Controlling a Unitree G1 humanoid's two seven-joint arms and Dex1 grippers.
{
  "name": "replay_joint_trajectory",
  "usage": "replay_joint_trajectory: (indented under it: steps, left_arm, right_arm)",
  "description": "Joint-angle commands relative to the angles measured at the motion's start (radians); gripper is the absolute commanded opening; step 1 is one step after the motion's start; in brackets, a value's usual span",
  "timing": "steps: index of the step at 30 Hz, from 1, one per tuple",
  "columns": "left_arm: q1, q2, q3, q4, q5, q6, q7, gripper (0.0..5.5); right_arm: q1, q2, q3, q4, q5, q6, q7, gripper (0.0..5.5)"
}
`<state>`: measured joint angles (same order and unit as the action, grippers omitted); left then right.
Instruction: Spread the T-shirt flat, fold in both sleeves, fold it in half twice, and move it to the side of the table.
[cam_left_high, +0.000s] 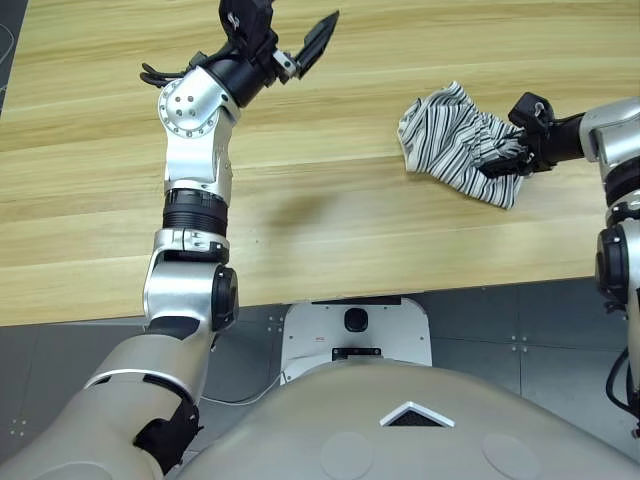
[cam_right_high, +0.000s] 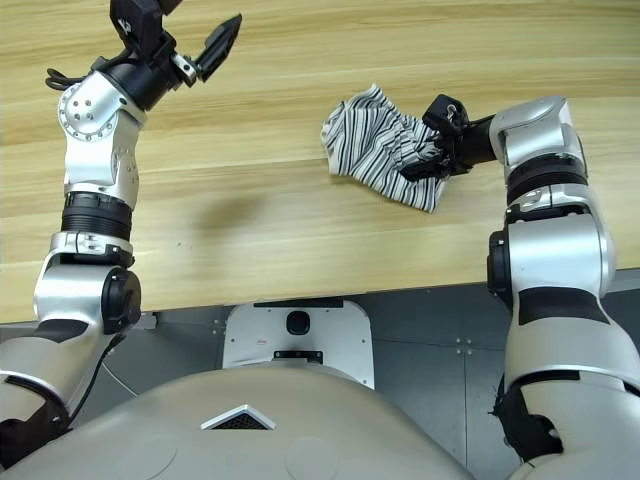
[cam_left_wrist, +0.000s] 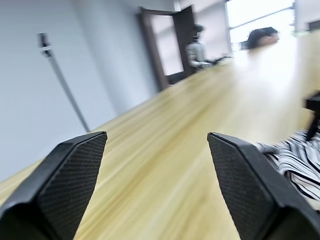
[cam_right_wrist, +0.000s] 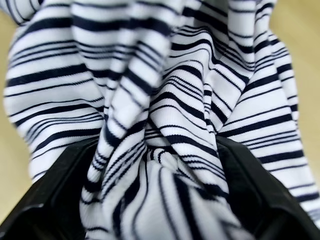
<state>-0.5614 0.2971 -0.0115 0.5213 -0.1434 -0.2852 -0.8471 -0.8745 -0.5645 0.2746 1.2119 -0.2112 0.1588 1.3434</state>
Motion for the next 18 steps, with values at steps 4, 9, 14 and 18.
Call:
replay_joint_trajectory:
  steps: [4,9,14,18]
  left_arm:
    - [0.137,0.058,-0.129,-0.241,-0.002,0.031,-0.15,3.75]
    - [0.219,0.11,-0.252,-0.384,0.095,-0.015,-0.187,3.75]
    - [0.168,0.121,-0.396,-0.336,0.318,-0.133,-0.14,3.75]
    - [0.09,0.089,-0.454,-0.176,0.396,-0.193,-0.111,3.75]
  right_arm:
    - [0.117,0.01,0.043,-0.158,0.025,0.1,0.219,3.35]
    - [0.211,0.029,0.098,-0.428,0.088,0.217,0.27,3.35]
    - [0.263,0.059,0.156,-0.545,0.083,0.252,0.24,3.35]
    - [0.277,0.071,0.181,-0.566,0.075,0.242,0.216,3.35]
